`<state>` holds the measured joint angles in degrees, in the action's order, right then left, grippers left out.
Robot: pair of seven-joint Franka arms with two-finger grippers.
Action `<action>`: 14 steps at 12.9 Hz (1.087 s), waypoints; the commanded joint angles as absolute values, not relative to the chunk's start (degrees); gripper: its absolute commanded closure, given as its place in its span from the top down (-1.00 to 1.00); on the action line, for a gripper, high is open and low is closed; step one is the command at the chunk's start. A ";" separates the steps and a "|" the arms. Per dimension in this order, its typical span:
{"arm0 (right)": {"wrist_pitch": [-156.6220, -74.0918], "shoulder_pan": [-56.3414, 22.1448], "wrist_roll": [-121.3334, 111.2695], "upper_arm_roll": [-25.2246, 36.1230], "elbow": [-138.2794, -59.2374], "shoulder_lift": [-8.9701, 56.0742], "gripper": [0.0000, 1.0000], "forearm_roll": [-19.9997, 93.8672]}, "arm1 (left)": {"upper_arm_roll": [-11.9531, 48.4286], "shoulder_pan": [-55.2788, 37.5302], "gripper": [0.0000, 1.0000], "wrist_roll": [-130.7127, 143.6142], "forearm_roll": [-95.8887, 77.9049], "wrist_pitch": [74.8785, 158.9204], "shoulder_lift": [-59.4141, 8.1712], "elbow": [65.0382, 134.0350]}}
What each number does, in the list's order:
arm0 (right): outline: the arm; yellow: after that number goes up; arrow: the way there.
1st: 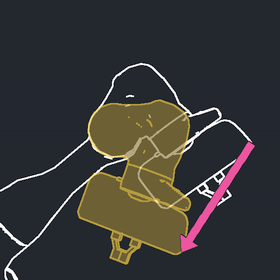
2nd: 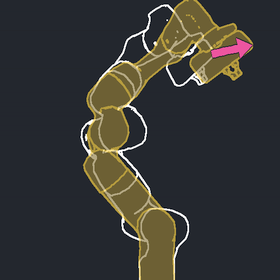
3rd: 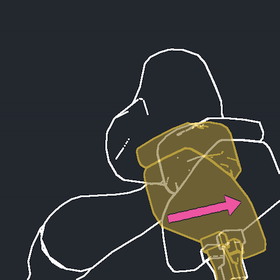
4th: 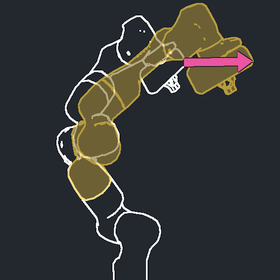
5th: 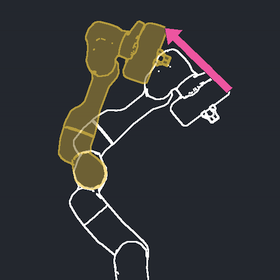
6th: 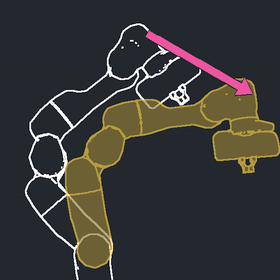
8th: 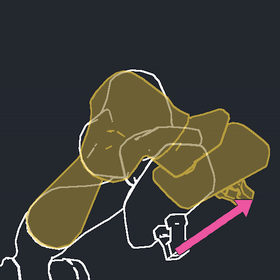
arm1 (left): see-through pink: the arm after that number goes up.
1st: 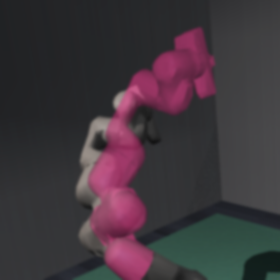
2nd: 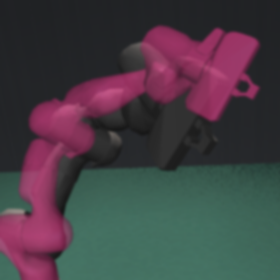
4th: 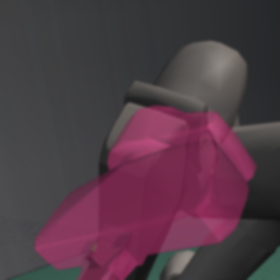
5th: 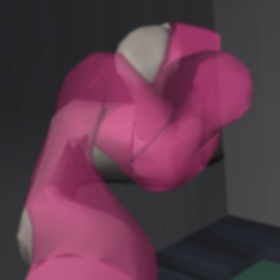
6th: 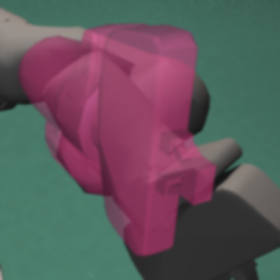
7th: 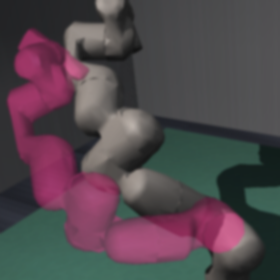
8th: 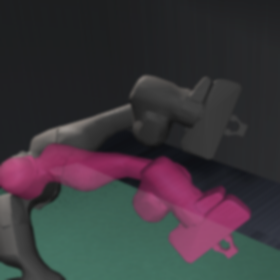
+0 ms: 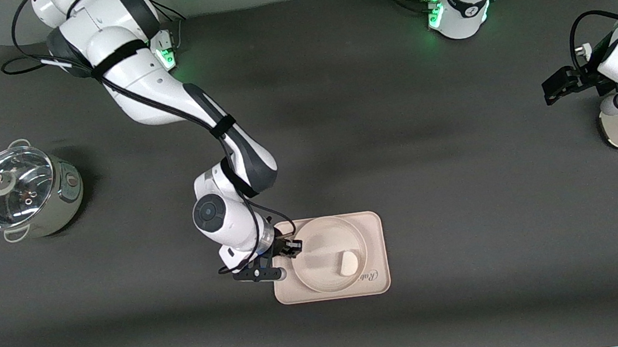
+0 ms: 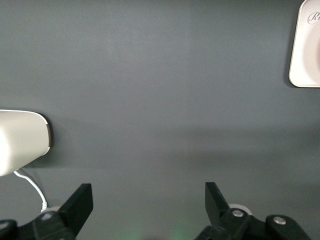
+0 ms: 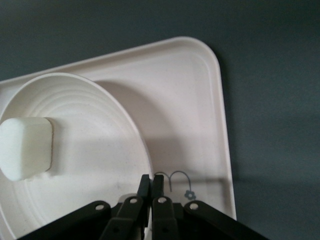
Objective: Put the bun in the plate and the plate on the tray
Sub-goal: 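Lift the plate with the right gripper and lower it onto the tray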
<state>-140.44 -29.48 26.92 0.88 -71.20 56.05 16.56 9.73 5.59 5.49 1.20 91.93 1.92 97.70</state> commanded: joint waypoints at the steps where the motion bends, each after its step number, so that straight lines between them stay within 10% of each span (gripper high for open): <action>1: -140.98 -29.27 26.19 0.18 -68.47 58.09 -1.00 16.87 | 9.76 5.62 1.00 4.83 0.97 91.05 1.67 96.77; 3: -140.98 -29.27 26.28 0.18 -68.47 58.10 -0.71 17.57 | 9.76 5.54 1.00 4.83 0.97 91.05 1.67 96.77; 4: -140.98 -29.27 26.45 0.18 -68.47 58.10 0.58 18.10 | 9.76 5.54 1.00 4.83 0.97 91.05 1.67 96.77; 5: -140.98 -29.27 26.54 0.18 -68.64 57.75 1.00 18.28 | 9.76 5.54 1.00 4.83 0.97 91.05 1.67 96.77; 14: -116.34 -27.07 26.72 3.41 -72.24 37.13 1.00 17.40 | 9.76 5.62 1.00 4.75 0.97 91.05 1.67 96.77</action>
